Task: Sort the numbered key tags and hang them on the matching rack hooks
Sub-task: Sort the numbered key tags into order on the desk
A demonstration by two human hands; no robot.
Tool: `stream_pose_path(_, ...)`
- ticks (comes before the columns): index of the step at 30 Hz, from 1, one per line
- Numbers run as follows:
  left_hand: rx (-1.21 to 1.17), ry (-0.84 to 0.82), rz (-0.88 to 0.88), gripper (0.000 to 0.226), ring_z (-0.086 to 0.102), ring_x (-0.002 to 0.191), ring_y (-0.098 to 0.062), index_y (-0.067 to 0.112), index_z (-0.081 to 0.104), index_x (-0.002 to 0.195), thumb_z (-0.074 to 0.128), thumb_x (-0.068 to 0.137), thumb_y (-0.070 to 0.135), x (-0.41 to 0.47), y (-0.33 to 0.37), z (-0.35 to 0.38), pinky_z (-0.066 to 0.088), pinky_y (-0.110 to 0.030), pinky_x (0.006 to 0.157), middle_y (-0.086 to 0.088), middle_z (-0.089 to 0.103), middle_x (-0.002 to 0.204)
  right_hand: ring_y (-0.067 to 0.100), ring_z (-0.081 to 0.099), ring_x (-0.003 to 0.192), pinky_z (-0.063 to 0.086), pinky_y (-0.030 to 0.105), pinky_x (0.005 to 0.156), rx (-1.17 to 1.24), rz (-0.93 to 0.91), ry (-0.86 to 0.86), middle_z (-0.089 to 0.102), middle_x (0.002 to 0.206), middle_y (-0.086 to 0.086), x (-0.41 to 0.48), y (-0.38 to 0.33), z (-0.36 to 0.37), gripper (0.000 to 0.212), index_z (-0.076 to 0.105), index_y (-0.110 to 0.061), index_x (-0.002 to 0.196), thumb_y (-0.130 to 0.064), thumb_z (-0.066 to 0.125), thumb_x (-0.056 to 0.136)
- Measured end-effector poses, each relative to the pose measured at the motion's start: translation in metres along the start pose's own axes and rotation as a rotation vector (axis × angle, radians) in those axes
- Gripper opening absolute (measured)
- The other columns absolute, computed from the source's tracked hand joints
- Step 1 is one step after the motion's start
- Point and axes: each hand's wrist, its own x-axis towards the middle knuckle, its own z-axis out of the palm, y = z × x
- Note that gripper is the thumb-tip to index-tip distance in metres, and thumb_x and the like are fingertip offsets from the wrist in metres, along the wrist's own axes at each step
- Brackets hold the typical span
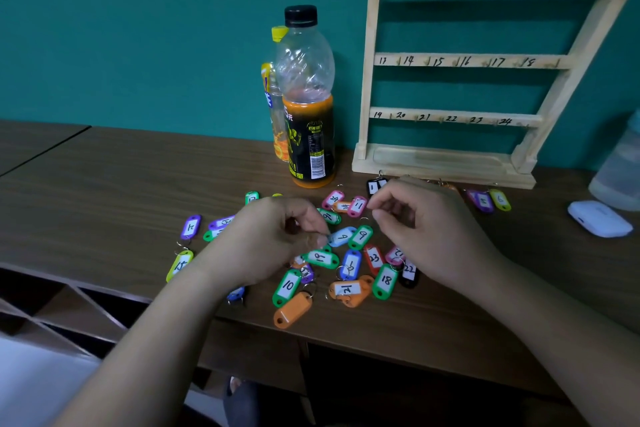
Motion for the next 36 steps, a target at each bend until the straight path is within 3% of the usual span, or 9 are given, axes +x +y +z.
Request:
stream_pose_path(5,0.111,0.228,-0.056,0.011,0.067,0.085,0.002,0.038,0.073,0.090,0.071,0.098,0.030,0.003,-0.014,-0.015,0.052,-0.023,0.073,0.025,0.073,0.088,0.000,0.063,0.091,0.046,0.011,0.075,-0.017,0.042,0.005,0.067,0.090,-0.018,0.002,0.006,-0.002,0.013,0.074,-0.026,0.100,-0.014,0.072,0.097)
stream_pose_path(9,0.210,0.317,-0.155,0.012,0.063,0.084,0.005,0.037,0.072,0.092,0.069,0.096,0.026,0.003,-0.030,-0.026,0.042,-0.012,0.068,0.023,0.071,0.085,-0.001,0.062,0.092,0.046,0.009,0.077,-0.023,0.079,-0.010,0.067,0.091,-0.018,0.004,0.011,-0.006,0.014,0.074,-0.027,0.100,-0.014,0.072,0.096)
stream_pose_path(13,0.248,0.335,-0.219,0.017,0.065,0.084,0.001,0.037,0.073,0.089,0.074,0.091,0.021,-0.001,-0.041,-0.040,0.046,-0.018,0.069,0.017,0.073,0.085,-0.004,0.061,0.095,0.044,0.006,0.078,-0.051,0.082,-0.064,0.068,0.092,-0.020,0.006,0.014,-0.013,0.015,0.075,-0.028,0.103,-0.015,0.072,0.097)
stream_pose_path(17,0.252,0.310,-0.230,0.012,0.065,0.085,0.002,0.034,0.074,0.091,0.080,0.089,0.023,-0.010,-0.041,-0.047,0.041,-0.010,0.067,0.015,0.073,0.086,-0.007,0.060,0.097,0.043,0.004,0.080,-0.068,0.077,-0.124,0.067,0.094,-0.022,0.001,0.015,-0.016,0.017,0.076,-0.029,0.105,-0.015,0.073,0.096)
stream_pose_path(25,0.230,0.244,-0.201,0.010,0.064,0.087,0.010,0.038,0.074,0.088,0.078,0.089,0.029,-0.021,-0.036,-0.048,0.041,-0.007,0.069,0.022,0.074,0.085,-0.010,0.058,0.103,0.040,0.001,0.084,-0.070,0.074,-0.183,0.065,0.100,-0.024,-0.018,0.015,-0.021,0.020,0.075,-0.031,0.110,-0.016,0.073,0.097)
stream_pose_path(29,0.142,0.069,-0.107,0.010,0.067,0.092,-0.001,0.040,0.074,0.094,0.081,0.088,0.035,-0.026,-0.019,-0.043,0.054,-0.025,0.079,0.022,0.074,0.092,-0.005,0.060,0.103,0.042,0.005,0.083,-0.034,0.070,-0.263,0.065,0.098,-0.023,-0.026,0.011,-0.031,0.022,0.075,-0.034,0.110,-0.018,0.075,0.096)
stream_pose_path(36,0.140,-0.081,0.114,0.019,0.063,0.100,-0.009,0.042,0.073,0.101,0.084,0.085,0.044,-0.031,0.002,-0.014,0.047,-0.018,0.081,0.020,0.062,0.104,0.003,0.062,0.104,0.043,0.009,0.080,-0.038,0.055,-0.329,0.062,0.103,-0.022,-0.040,0.016,-0.039,0.018,0.074,-0.041,0.108,-0.025,0.074,0.098)
